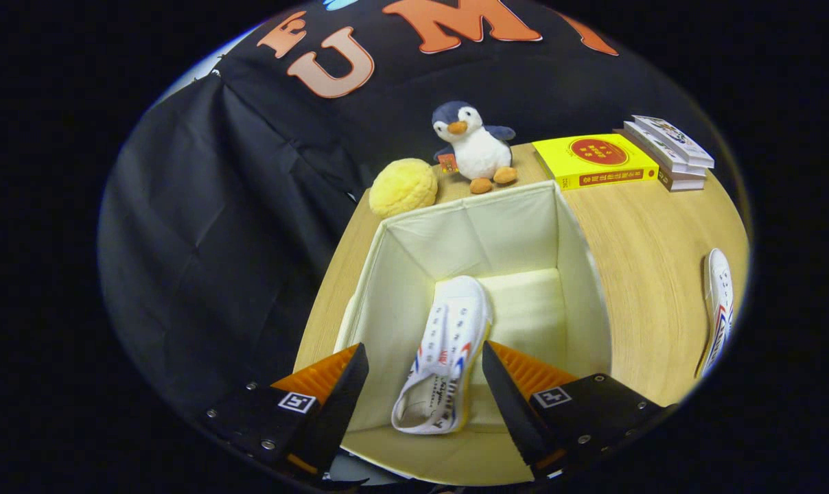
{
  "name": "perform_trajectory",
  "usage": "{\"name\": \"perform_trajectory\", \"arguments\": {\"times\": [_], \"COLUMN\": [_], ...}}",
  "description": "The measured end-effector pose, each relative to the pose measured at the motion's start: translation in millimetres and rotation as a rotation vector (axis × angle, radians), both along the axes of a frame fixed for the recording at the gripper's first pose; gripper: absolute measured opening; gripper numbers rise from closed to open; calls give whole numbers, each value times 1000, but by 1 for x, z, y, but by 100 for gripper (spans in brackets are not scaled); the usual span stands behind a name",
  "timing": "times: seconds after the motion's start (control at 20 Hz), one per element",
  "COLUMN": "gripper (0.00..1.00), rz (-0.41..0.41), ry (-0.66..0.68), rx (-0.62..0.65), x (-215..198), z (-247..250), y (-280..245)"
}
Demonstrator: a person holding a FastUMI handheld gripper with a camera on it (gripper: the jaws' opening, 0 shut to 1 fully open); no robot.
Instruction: Open the storage box then place both shoes into the box .Put the left shoe in first, then the right shoe, with the right side of both shoes facing outward in a uniform manner.
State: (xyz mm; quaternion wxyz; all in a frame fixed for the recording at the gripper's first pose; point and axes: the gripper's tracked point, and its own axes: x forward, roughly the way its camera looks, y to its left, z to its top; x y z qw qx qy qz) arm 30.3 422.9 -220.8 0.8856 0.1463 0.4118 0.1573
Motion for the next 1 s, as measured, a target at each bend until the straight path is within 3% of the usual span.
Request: {"name": "perform_trajectory", "arguments": {"times": [0.25,0.45,0.75,1.0], "gripper": [99,99,99,99], "rz": [-11,-69,-192,-289], "ry": [-86,-101,-40,60], "rx": [-9,-41,-82,-187], "x": [2,1,-10,-32], "z": [39,48,30,-4], "y": [-50,-116,-243,-346]}}
